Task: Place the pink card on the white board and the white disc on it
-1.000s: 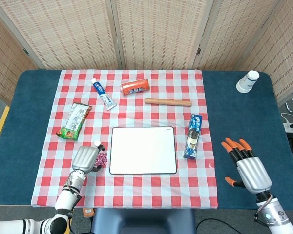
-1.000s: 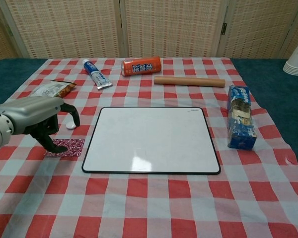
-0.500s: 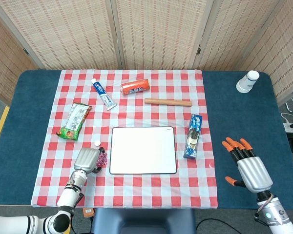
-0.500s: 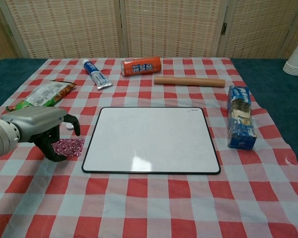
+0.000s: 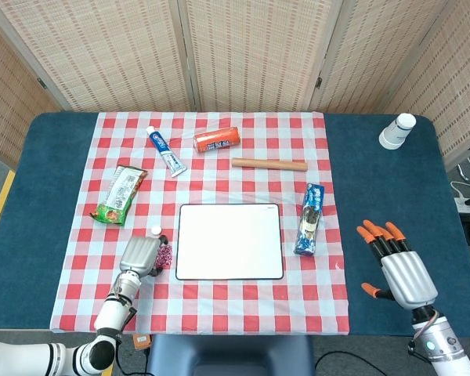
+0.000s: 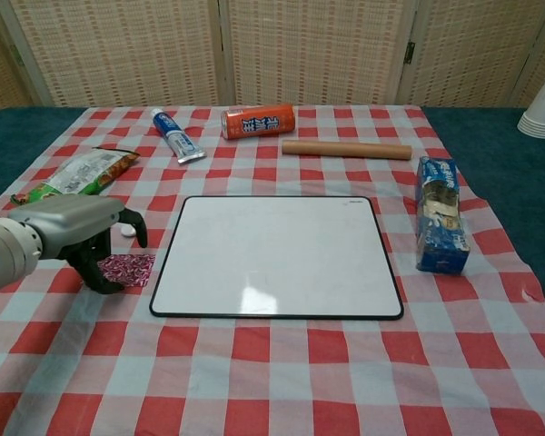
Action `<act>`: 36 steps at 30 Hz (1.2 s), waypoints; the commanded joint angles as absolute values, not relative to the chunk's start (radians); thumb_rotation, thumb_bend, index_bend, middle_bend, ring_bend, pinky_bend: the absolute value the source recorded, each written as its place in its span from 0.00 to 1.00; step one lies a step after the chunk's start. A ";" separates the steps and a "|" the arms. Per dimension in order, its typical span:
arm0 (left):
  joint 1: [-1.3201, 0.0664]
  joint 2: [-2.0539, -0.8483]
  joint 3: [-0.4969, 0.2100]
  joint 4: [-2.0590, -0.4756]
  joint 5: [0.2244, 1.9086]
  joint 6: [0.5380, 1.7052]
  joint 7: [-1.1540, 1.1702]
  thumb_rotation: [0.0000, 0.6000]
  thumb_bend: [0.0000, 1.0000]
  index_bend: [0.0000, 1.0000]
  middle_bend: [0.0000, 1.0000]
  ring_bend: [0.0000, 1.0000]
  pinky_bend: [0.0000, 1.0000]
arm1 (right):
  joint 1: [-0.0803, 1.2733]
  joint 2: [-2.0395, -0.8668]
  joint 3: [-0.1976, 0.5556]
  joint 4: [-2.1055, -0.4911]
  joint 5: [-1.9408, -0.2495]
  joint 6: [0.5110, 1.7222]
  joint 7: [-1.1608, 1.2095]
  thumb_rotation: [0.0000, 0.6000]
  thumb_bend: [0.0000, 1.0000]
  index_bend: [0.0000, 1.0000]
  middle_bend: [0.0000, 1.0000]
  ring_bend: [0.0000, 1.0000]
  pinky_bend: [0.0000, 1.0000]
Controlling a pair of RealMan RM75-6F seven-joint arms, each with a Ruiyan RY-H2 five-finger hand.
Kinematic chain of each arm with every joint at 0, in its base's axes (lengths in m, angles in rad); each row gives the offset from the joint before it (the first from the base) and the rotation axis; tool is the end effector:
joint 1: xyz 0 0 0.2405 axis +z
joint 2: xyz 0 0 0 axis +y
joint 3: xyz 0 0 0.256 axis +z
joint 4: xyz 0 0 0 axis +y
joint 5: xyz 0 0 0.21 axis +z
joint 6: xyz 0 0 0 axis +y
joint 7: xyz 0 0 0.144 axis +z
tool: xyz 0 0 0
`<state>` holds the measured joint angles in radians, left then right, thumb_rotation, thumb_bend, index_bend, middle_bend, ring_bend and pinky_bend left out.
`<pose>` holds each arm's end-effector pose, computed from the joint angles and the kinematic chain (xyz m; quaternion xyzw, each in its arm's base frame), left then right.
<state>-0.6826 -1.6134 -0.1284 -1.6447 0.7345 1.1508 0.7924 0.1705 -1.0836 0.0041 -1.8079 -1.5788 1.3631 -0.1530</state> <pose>-0.1725 0.2983 -0.0351 -0.7260 -0.4169 -0.2362 0.4933 -0.2560 -0.1880 0.1283 0.6728 -0.3827 0.3808 0.5059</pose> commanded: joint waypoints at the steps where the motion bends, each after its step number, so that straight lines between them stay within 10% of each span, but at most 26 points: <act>1: -0.684 -1.618 -0.127 -1.641 0.728 1.153 0.793 1.00 0.24 0.32 1.00 1.00 1.00 | 0.170 -1.083 0.005 -1.808 -1.578 1.366 -0.152 1.00 0.00 0.00 0.01 0.00 0.00; 36: -0.712 -1.607 -0.110 -1.605 0.659 1.120 0.766 1.00 0.24 0.38 1.00 1.00 1.00 | 0.171 -1.092 0.006 -1.802 -1.581 1.366 -0.160 1.00 0.00 0.00 0.01 0.00 0.00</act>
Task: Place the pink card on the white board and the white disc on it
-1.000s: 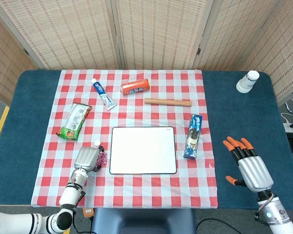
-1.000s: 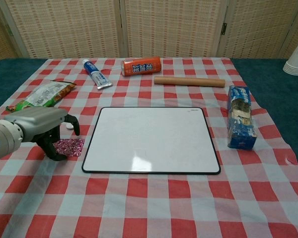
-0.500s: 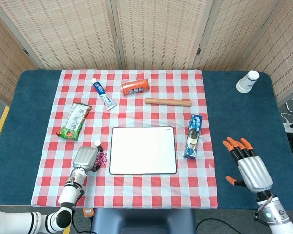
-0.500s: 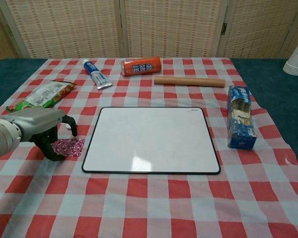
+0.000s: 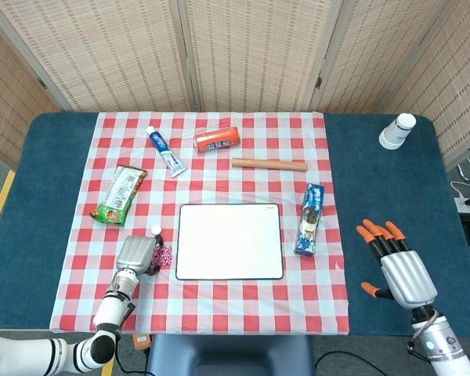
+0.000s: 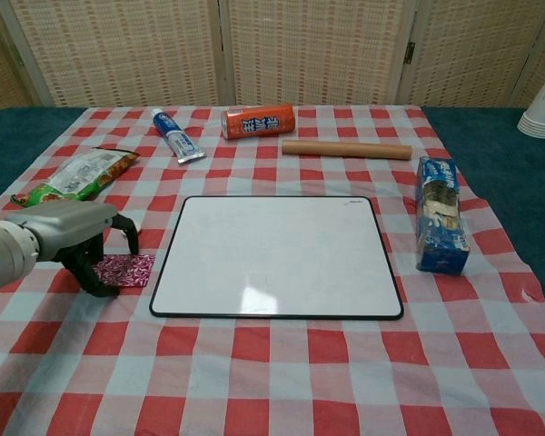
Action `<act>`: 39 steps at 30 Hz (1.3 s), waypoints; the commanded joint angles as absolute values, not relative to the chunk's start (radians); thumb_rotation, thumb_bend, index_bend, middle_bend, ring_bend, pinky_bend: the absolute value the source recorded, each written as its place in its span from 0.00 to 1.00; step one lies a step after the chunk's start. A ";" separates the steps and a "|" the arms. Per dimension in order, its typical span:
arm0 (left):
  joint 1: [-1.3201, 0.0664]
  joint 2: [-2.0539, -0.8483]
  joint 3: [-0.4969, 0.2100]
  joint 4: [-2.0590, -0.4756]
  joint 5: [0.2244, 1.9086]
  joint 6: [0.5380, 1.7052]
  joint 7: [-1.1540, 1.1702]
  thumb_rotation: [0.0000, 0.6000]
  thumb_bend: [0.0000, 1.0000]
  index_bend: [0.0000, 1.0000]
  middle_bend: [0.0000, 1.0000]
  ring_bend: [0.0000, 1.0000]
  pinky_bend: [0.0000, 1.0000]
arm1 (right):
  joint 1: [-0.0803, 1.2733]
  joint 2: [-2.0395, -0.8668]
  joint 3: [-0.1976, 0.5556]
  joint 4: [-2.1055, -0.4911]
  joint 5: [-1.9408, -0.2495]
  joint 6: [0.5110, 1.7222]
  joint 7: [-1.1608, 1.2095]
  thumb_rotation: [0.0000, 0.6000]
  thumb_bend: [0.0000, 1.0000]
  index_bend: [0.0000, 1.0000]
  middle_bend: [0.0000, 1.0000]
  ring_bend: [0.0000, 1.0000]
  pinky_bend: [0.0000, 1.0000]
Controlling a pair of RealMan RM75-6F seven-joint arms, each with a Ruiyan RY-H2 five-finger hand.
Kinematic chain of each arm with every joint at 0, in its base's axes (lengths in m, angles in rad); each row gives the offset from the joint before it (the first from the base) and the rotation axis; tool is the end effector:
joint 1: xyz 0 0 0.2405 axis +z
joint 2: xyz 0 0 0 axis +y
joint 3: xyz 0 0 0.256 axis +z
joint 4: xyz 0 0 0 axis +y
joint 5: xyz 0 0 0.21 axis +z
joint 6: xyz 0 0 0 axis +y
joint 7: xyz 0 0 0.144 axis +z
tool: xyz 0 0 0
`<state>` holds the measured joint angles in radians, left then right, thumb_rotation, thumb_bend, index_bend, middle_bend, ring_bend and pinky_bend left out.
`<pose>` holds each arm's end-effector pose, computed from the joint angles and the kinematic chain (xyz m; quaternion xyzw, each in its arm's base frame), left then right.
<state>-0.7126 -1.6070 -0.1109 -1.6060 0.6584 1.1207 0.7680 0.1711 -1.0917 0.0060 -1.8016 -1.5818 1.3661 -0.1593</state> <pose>-0.1850 0.3045 -0.0376 -0.7218 -0.4353 -0.2120 0.4945 -0.2557 -0.1887 0.1270 0.6736 -0.3788 0.3820 0.5068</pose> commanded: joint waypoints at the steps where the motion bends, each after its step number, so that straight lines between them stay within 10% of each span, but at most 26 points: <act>1: -0.713 -1.606 -0.110 -1.605 0.658 1.118 0.764 1.00 0.24 0.38 1.00 1.00 1.00 | 0.172 -1.092 0.007 -1.802 -1.580 1.365 -0.160 1.00 0.00 0.00 0.01 0.00 0.00; 25: -0.780 -1.554 -0.161 -1.766 0.710 1.175 0.823 1.00 0.24 0.41 1.00 1.00 1.00 | 0.175 -1.089 0.005 -1.803 -1.583 1.361 -0.154 1.00 0.00 0.00 0.01 0.00 0.00; 39: -0.981 -1.792 -0.263 -1.586 0.527 1.143 0.966 1.00 0.24 0.40 1.00 1.00 1.00 | 0.177 -1.070 0.010 -1.792 -1.569 1.356 -0.099 1.00 0.00 0.00 0.01 0.00 0.00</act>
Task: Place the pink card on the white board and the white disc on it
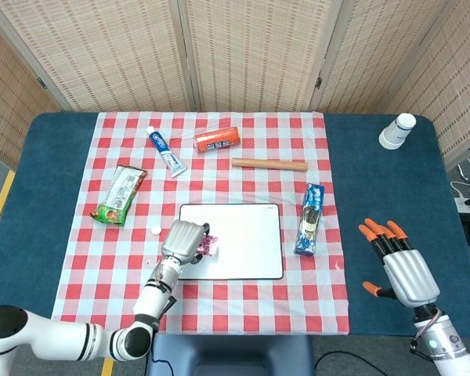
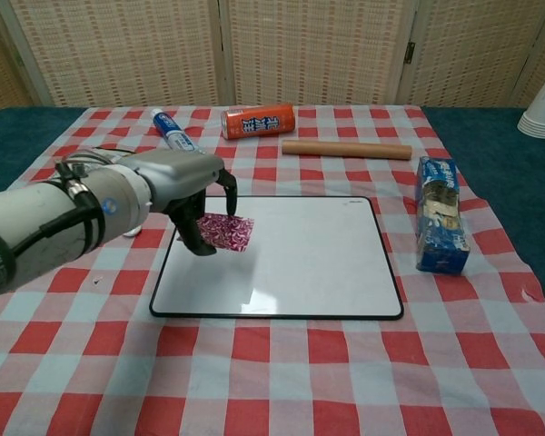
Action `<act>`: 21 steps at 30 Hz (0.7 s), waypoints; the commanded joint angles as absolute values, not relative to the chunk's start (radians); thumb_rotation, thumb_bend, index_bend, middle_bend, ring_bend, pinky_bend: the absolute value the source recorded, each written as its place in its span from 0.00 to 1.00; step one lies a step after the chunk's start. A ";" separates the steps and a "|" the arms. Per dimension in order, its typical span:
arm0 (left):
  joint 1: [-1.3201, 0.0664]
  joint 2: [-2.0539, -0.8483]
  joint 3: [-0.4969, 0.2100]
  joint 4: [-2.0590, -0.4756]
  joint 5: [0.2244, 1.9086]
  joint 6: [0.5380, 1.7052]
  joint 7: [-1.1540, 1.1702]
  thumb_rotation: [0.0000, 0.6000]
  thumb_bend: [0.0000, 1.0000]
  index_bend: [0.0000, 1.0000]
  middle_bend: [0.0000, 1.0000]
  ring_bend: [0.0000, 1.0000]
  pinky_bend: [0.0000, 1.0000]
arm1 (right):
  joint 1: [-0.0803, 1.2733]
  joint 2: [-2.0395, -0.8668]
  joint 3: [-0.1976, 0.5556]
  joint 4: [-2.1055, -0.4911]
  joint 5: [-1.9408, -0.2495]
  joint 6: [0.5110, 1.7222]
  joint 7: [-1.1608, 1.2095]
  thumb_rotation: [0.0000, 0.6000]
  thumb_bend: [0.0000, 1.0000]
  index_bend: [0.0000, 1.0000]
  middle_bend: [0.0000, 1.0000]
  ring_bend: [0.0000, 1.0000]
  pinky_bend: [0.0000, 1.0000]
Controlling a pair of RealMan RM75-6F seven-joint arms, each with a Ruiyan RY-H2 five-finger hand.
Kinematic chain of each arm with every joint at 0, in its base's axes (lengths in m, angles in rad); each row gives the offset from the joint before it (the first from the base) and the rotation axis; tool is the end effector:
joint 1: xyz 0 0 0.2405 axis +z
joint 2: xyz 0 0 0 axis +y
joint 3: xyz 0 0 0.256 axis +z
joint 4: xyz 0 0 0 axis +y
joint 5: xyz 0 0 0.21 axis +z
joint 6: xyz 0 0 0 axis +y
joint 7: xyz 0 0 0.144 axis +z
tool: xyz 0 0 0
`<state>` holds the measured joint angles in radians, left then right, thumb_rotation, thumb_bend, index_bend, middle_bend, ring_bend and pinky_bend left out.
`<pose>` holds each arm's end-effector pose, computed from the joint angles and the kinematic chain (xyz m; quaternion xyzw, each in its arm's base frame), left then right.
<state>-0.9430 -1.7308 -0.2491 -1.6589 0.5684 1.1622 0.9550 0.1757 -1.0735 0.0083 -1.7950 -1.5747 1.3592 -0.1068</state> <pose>-0.0649 0.3226 -0.0609 -0.7633 -0.3712 -0.2749 0.4518 -0.2593 -0.1910 0.1322 0.6673 -0.3909 0.3864 0.5026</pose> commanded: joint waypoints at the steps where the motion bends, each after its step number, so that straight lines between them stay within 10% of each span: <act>1: -0.985 -1.803 -0.263 -1.571 0.523 1.140 0.965 1.00 0.24 0.40 1.00 1.00 1.00 | 0.178 -1.070 0.011 -1.792 -1.568 1.355 -0.098 1.00 0.00 0.00 0.01 0.00 0.00; 21: -1.057 -1.914 -0.343 -1.411 0.488 1.133 0.930 1.00 0.24 0.40 1.00 1.00 1.00 | 0.193 -1.059 0.025 -1.781 -1.534 1.326 -0.061 1.00 0.00 0.00 0.01 0.00 0.00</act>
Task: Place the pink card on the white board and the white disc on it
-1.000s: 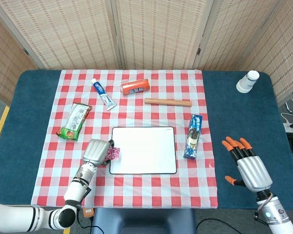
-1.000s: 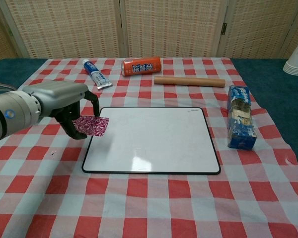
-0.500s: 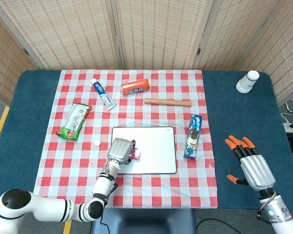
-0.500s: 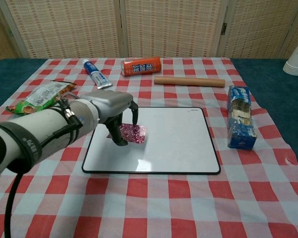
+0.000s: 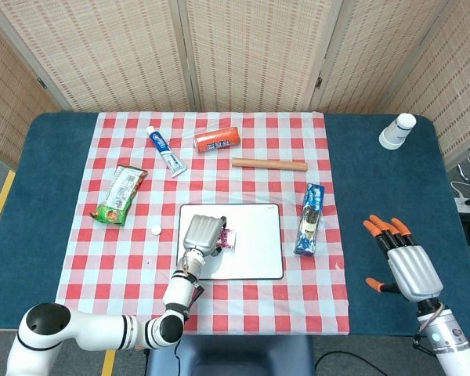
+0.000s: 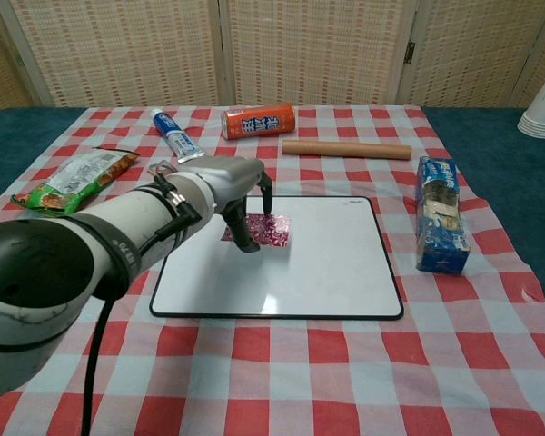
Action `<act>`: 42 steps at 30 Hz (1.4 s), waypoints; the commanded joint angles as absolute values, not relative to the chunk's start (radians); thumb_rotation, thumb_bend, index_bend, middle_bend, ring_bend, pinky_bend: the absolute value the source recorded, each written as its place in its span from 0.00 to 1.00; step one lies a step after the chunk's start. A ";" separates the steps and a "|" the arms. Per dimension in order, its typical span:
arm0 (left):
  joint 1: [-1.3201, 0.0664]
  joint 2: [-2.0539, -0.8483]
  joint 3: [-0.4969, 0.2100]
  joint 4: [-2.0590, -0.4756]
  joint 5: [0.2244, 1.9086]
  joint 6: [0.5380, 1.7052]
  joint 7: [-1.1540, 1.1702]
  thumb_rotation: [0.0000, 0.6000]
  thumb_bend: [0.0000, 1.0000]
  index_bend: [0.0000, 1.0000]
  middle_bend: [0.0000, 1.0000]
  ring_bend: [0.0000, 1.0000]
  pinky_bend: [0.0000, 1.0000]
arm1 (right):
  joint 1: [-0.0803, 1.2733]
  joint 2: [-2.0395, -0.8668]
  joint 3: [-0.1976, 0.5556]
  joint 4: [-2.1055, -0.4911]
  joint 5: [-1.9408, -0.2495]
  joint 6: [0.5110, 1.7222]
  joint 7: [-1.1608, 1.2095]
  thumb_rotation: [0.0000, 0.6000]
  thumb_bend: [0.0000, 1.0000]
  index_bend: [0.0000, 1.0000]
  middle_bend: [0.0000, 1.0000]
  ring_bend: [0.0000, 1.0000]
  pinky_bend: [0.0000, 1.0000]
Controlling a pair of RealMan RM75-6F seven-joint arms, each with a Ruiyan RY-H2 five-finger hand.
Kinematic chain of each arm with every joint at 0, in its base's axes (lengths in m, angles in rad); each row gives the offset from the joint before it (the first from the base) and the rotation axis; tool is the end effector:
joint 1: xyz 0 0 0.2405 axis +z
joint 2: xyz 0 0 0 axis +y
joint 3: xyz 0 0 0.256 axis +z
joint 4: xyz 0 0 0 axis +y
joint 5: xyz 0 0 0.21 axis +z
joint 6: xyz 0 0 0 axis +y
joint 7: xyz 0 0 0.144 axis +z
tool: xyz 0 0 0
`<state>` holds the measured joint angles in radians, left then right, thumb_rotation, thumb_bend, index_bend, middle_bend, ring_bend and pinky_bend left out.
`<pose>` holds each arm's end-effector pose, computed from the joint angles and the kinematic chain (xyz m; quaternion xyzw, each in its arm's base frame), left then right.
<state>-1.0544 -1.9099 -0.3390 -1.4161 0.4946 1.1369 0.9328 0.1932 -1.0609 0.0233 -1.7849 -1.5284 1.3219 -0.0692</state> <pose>-0.0332 0.3450 -0.0988 -0.7398 -0.3965 -0.2887 0.4606 -0.2656 -0.1997 0.1353 0.6595 -0.4087 0.3796 0.5039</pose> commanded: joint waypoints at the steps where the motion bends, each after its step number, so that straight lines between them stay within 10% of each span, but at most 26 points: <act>1: -1.057 -1.915 -0.344 -1.408 0.484 1.127 0.925 1.00 0.24 0.40 1.00 1.00 1.00 | 0.193 -1.060 0.026 -1.776 -1.541 1.334 -0.054 1.00 0.00 0.00 0.01 0.00 0.00; 16: -1.042 -1.875 -0.326 -1.406 0.489 1.086 0.876 1.00 0.20 0.25 1.00 1.00 1.00 | 0.191 -1.076 0.025 -1.759 -1.557 1.351 -0.054 1.00 0.00 0.00 0.01 0.00 0.00; 42: -0.884 -1.706 -0.194 -1.344 0.587 1.063 0.758 1.00 0.28 0.43 1.00 1.00 1.00 | 0.207 -1.098 0.027 -1.775 -1.526 1.316 -0.128 1.00 0.00 0.00 0.01 0.00 0.01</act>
<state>-0.8871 -1.7066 -0.1974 -1.3505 0.5875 1.0689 0.7607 0.2063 -1.0981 0.0270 -1.7747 -1.5260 1.3159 -0.1278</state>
